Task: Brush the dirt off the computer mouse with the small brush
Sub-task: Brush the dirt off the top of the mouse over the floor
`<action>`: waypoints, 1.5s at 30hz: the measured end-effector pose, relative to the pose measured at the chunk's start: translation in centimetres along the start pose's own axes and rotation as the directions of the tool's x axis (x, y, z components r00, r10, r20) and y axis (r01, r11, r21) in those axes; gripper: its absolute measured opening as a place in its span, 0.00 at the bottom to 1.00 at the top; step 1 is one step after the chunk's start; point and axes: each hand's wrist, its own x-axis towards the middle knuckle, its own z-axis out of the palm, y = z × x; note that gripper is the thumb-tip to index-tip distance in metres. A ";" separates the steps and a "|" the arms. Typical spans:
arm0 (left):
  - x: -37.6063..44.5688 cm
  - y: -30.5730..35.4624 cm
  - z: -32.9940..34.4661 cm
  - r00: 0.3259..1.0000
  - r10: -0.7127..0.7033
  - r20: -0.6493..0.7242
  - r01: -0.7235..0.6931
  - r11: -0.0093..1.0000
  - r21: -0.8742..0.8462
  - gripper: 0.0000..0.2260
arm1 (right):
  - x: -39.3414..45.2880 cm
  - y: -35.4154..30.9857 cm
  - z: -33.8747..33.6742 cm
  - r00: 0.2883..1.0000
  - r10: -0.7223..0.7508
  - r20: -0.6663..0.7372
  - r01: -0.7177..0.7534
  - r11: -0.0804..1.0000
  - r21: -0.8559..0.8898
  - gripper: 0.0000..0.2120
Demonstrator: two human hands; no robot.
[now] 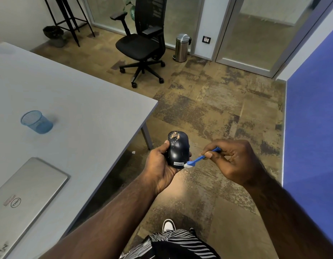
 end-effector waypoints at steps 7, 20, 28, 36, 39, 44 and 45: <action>0.0 0.3 -0.3 1.000 0.009 0.012 -0.008 1.000 -0.027 0.20 | -0.4 0.4 0.0 0.999 0.000 -0.034 0.001 0.999 0.035 0.05; -0.2 -0.2 -0.3 0.999 -0.012 0.045 0.014 0.999 -0.044 0.20 | -0.5 0.4 0.6 0.971 0.115 -0.211 -0.101 0.992 0.074 0.06; -0.4 -0.3 -0.5 0.996 -0.027 0.080 0.027 1.000 0.010 0.22 | 0.4 -1.5 0.9 0.974 0.083 -0.209 -0.054 0.988 0.143 0.05; -0.2 -0.8 -0.9 0.993 -0.014 0.113 0.013 1.000 0.012 0.23 | 1.4 -3.4 2.4 0.995 -0.030 -0.091 0.035 0.998 0.048 0.04; -0.2 -0.9 -1.0 0.992 -0.017 0.126 0.018 1.000 -0.002 0.24 | 1.7 -3.6 2.8 0.994 -0.068 -0.080 0.065 0.997 -0.039 0.05; -0.2 -0.9 -0.8 0.993 -0.010 0.118 0.014 0.999 -0.032 0.22 | 2.9 -3.3 2.6 0.978 -0.010 -0.208 -0.020 0.989 -0.144 0.06; -0.2 -0.8 -0.8 0.993 -0.017 0.118 0.022 0.999 -0.036 0.22 | 3.1 -3.3 2.5 0.971 0.006 -0.239 -0.040 0.989 -0.139 0.06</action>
